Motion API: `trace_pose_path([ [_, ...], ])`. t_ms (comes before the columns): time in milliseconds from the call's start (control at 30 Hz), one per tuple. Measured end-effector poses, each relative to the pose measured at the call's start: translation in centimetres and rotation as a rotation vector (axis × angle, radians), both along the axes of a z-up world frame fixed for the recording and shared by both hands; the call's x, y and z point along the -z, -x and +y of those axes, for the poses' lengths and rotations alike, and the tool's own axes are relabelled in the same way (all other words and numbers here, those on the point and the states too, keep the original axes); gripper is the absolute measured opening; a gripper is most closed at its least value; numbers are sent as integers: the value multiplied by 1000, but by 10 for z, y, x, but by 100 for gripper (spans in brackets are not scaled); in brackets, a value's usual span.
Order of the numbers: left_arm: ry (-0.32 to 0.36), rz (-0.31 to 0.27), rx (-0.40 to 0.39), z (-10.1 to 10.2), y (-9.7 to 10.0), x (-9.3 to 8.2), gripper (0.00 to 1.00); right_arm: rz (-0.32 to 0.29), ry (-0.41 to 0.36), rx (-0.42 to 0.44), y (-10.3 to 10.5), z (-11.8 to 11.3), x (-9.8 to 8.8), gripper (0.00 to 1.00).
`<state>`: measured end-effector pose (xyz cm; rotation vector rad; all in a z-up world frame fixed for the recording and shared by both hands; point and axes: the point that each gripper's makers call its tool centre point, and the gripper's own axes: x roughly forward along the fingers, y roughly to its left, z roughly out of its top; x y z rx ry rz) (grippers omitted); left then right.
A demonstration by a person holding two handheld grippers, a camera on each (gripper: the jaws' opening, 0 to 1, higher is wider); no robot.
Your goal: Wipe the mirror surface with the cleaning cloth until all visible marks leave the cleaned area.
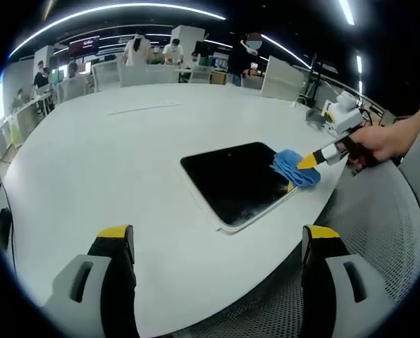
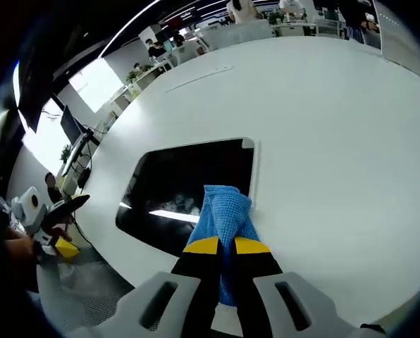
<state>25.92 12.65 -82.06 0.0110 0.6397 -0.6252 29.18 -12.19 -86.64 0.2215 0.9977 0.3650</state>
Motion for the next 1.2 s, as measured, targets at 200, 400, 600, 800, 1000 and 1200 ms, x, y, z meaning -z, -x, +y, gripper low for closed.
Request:
trace_pose_path([
  [200,2,-3,-2,0,0,-1,99,-5,-3,6,0,1,-1,0],
  [400,3,-6,-5,0,-1,-1,99,-1,-9,11,-1,2,-1,0],
  [600,3,-5,-6,1,-1,-1,98,2,-16,-2,-1,10,0,0],
  [800,4,-5,-7,1,-1,-1,98,7,-20,-1,-1,12,-1,0],
  [1000,1,-3,-4,1,0,-1,98,12,-32,5,-3,15,-1,0],
  [1200,0,-1,-8,1,-1,0,98,13,-32,-9,-4,24,-1,0],
])
